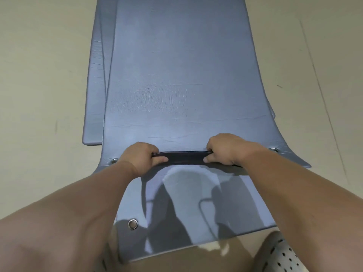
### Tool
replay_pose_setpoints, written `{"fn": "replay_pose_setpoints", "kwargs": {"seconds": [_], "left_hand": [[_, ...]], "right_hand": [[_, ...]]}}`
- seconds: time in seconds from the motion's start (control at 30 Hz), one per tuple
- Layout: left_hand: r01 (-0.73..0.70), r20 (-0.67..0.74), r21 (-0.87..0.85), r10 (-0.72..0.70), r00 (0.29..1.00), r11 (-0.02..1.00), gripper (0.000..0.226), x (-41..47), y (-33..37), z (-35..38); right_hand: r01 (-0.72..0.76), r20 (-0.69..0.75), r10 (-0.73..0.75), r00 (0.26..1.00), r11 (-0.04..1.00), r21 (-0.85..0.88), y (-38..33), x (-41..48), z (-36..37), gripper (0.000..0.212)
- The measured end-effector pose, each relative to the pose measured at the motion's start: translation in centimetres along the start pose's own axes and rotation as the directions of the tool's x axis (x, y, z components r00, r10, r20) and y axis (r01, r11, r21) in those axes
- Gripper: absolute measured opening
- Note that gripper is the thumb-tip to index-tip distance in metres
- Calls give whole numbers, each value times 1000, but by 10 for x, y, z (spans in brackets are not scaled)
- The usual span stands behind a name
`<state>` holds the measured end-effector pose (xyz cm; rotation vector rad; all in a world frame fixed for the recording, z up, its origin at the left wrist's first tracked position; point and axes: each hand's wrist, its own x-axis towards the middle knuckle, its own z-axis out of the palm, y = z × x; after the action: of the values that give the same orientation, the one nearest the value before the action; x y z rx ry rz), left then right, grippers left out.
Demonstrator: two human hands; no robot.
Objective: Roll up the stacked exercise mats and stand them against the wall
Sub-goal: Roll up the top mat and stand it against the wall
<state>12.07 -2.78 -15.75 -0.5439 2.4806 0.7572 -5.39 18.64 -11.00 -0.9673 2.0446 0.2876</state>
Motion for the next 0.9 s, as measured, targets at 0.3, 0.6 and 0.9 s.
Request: {"fn": "replay_pose_setpoints", "kwargs": {"seconds": [0.3,0.6,0.9], "left_hand": [[129,-151,264,-91,984,956,44,36,25,-37],[300,-251,289,-230,940,909,49,55,50,-46],[-138,-321,546,359,877,826,58,24,46,52]], "right_hand": [[-144,-699,-109,707,945,-294,-2,-4,27,51],[-171,-628,-151,764,890,-422,1,14,85,79],[-4,-478,-94,873,980,-200,14,42,75,77]]}}
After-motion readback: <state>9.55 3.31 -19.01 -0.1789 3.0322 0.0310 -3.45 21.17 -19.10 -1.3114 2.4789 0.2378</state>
